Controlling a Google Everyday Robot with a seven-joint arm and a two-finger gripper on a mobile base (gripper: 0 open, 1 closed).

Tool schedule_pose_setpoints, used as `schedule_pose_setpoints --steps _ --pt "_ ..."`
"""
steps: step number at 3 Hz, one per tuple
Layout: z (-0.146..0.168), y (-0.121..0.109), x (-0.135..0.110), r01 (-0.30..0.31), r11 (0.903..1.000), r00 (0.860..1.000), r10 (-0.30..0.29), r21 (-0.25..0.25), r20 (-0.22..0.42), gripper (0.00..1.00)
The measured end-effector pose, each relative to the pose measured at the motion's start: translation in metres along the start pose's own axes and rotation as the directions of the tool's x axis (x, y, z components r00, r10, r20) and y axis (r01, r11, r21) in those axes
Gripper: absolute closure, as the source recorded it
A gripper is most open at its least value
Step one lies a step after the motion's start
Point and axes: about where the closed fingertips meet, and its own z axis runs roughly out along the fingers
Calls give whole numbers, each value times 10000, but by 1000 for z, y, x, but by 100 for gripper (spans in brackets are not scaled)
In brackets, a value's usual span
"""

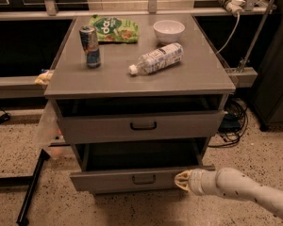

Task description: Close middle drawer

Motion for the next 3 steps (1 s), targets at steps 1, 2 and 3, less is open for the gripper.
schedule_pose_setpoints --steps 1,2,3 --pt "8 -18 4 156 9981 9998 -165 602 150 100" --pt "14 -38 7 169 9936 9993 -204 1118 303 100" --pt "20 -59 6 171 9888 9989 -235 1482 414 100"
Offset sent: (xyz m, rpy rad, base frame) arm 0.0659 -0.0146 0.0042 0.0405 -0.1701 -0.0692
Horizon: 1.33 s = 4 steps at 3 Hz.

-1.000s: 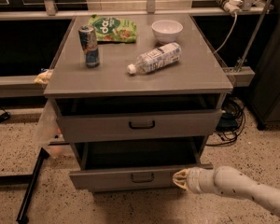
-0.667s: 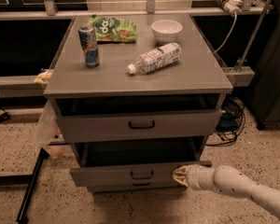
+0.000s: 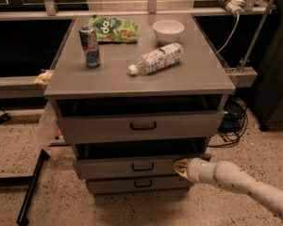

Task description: Close middle drawer

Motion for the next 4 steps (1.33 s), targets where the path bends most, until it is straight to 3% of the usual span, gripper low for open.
schedule_pose_setpoints --steps 1,2,3,4 --pt "24 -33 -1 37 9997 10000 -37 226 -19 100" --pt "23 -32 -1 36 9997 10000 -36 223 -19 100" --pt "3 -16 -9 -285 9982 9995 292 -519 119 100" --pt "-44 16 -25 -894 9808 9953 945 -1736 211 100"
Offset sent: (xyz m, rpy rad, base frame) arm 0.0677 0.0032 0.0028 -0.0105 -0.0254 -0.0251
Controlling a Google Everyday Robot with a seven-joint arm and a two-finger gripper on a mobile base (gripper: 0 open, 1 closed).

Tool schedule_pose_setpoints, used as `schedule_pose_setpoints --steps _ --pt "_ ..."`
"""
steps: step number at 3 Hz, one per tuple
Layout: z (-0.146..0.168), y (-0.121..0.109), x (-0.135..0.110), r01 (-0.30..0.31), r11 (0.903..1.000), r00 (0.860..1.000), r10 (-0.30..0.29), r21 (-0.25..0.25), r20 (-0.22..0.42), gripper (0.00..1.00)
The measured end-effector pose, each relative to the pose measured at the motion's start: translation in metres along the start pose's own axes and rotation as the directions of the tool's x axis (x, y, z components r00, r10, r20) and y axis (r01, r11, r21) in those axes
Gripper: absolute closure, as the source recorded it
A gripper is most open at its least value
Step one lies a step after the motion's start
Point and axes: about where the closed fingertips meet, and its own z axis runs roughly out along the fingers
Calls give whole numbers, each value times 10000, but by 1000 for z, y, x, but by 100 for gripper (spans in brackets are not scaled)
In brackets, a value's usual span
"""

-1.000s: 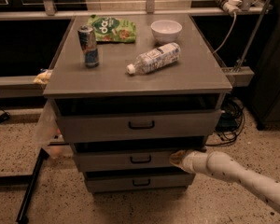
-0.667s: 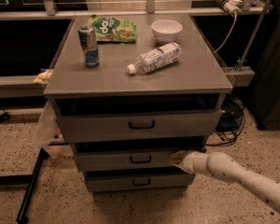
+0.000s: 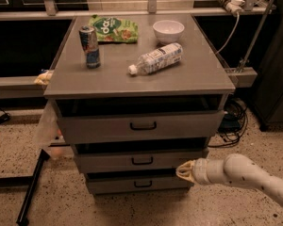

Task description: Close middle drawer

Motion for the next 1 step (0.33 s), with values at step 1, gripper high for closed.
schedule_pose_setpoints --steps 1 --pt "-41 41 -14 -868 9893 9962 856 -1169 -152 81"
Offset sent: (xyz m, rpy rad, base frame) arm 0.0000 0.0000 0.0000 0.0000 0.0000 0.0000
